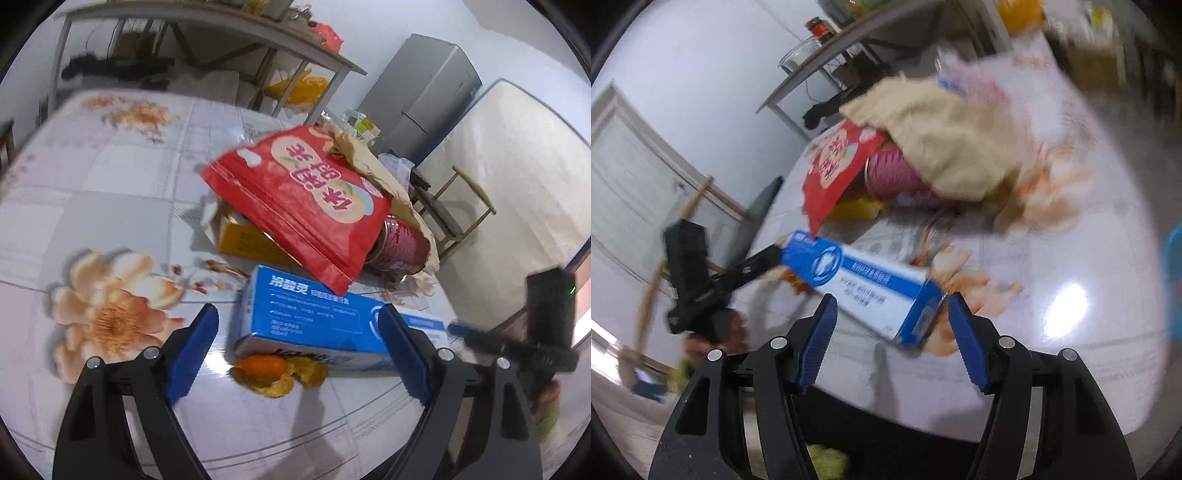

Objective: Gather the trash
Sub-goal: 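Grasp the toothpaste box with the right tool while the left tool grasps the orange peel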

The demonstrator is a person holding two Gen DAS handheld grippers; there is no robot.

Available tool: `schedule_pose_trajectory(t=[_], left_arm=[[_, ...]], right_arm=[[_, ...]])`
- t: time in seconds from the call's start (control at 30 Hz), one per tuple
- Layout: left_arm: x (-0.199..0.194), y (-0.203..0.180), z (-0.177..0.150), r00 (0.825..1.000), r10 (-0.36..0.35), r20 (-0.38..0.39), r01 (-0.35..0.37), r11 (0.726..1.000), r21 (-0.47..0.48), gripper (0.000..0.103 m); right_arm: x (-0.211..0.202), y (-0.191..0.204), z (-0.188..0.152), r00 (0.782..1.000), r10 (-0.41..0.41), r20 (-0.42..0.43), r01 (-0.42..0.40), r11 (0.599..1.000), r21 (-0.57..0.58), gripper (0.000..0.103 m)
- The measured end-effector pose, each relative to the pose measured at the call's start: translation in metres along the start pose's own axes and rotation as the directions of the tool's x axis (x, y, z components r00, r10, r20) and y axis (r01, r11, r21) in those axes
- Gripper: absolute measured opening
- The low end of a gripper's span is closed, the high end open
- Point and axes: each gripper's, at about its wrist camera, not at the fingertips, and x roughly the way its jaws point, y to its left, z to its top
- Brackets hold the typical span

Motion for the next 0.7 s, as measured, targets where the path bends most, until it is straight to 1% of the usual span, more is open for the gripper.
schedule_pose_trajectory(t=[0.03, 0.13, 0.2, 0.23, 0.3, 0.33, 0.4, 0.47, 0.5, 0.53, 0.57, 0.63, 0.7], left_arm=[[-0.003, -0.001, -0.001, 1.000, 0.012, 0.001, -0.012, 1.000, 0.021, 0.086], [-0.011, -0.005, -0.007, 0.999, 0.048, -0.008, -0.047, 0.996, 0.078, 0.086], [-0.013, -0.007, -0.012, 0.998, 0.061, -0.016, -0.059, 0.993, 0.099, 0.086], [-0.014, -0.009, -0.016, 0.997, 0.075, -0.017, -0.072, 0.991, 0.110, 0.085], [-0.011, -0.011, -0.019, 0.995, 0.100, -0.026, -0.096, 0.987, 0.129, 0.074], [-0.009, -0.013, -0.021, 0.992, 0.125, -0.029, -0.120, 0.983, 0.139, 0.071], [-0.004, -0.014, -0.024, 0.987, 0.155, -0.034, -0.148, 0.977, 0.154, 0.061], [0.000, -0.014, -0.026, 0.985, 0.165, -0.042, -0.157, 0.975, 0.158, 0.054], [0.002, -0.014, -0.026, 0.984, 0.172, -0.045, -0.163, 0.974, 0.158, 0.050], [0.003, -0.013, -0.026, 0.983, 0.176, -0.047, -0.167, 0.974, 0.157, 0.049], [0.003, -0.011, -0.026, 0.983, 0.176, -0.047, -0.167, 0.974, 0.152, 0.046], [0.003, -0.008, -0.026, 0.985, 0.165, -0.050, -0.156, 0.978, 0.138, 0.041], [0.004, -0.005, -0.025, 0.985, 0.162, -0.054, -0.154, 0.980, 0.125, 0.036]], right_arm=[[-0.003, 0.007, 0.003, 0.999, -0.032, 0.017, 0.033, 0.998, -0.054, 0.061], [0.000, 0.026, 0.012, 0.997, -0.071, 0.032, 0.076, 0.981, -0.177, 0.062], [0.006, 0.038, 0.014, 0.998, -0.063, 0.019, 0.066, 0.961, -0.269, 0.065], [0.015, 0.046, 0.017, 0.999, -0.053, -0.001, 0.049, 0.944, -0.326, 0.066], [0.031, 0.056, 0.020, 0.998, -0.055, -0.030, 0.039, 0.920, -0.389, 0.066], [0.039, 0.059, 0.022, 0.997, -0.057, -0.048, 0.032, 0.911, -0.410, 0.066], [0.055, 0.061, 0.025, 0.994, -0.055, -0.091, 0.012, 0.908, -0.418, 0.066], [0.069, 0.059, 0.027, 0.988, -0.075, -0.134, 0.014, 0.915, -0.404, 0.064], [0.073, 0.061, 0.029, 0.986, -0.072, -0.147, 0.008, 0.918, -0.396, 0.062], [0.074, 0.062, 0.029, 0.986, -0.063, -0.157, -0.002, 0.925, -0.381, 0.059], [0.074, 0.063, 0.029, 0.984, -0.064, -0.167, -0.003, 0.928, -0.373, 0.058], [0.070, 0.065, 0.027, 0.982, -0.075, -0.173, 0.007, 0.931, -0.365, 0.053], [0.068, 0.069, 0.021, 0.978, -0.062, -0.201, -0.010, 0.941, -0.339, 0.051]])
